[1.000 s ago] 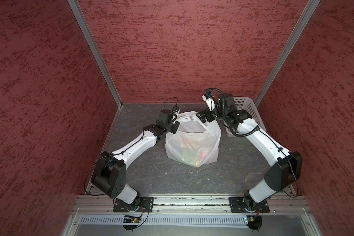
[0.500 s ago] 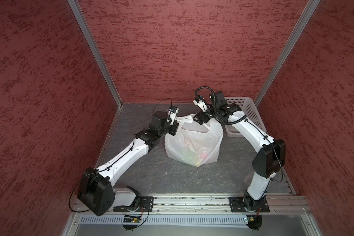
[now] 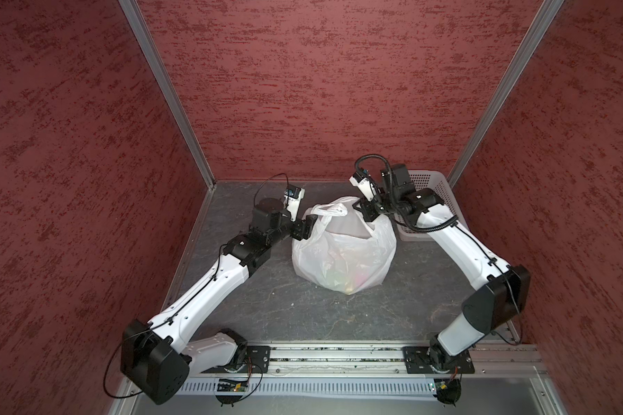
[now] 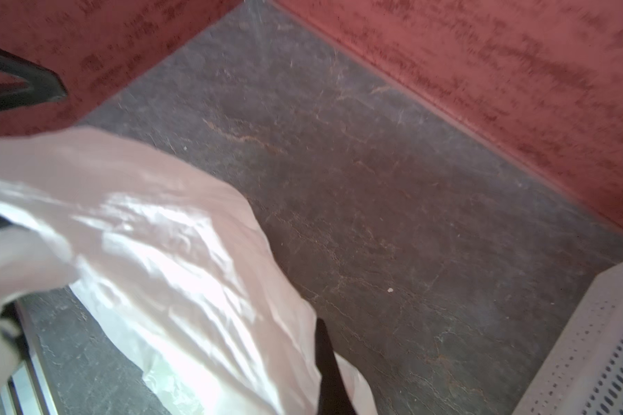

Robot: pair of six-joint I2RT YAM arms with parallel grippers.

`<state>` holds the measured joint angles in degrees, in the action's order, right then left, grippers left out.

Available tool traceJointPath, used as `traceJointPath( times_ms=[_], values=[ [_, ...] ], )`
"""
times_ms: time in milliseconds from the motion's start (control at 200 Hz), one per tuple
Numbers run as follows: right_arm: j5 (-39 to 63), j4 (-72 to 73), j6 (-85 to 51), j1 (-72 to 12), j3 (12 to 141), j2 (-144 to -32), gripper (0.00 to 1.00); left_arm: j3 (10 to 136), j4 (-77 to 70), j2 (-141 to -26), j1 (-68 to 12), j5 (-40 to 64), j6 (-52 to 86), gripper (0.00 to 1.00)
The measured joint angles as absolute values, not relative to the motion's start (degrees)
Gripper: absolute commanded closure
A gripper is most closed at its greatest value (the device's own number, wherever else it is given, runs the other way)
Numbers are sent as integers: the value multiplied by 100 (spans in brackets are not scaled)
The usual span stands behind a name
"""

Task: Untie the knot of the plastic bag and take out the fruit
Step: Untie the plastic bag at the center of the table.

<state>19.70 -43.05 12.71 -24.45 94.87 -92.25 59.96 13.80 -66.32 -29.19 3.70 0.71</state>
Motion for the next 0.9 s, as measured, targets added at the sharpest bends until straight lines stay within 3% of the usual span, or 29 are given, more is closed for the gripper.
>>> traceJointPath(
  times_ms=[476, 902],
  values=[
    [1977, -4440, 499, -2484, 9712, -8991, 100, 7196, 1612, -6654, -3564, 1658, 322, 0],
    [1837, -4394, 121, -2624, 9712, -8921, 100, 8973, 3024, -8399, -3732, 696, 958, 1]
  ],
)
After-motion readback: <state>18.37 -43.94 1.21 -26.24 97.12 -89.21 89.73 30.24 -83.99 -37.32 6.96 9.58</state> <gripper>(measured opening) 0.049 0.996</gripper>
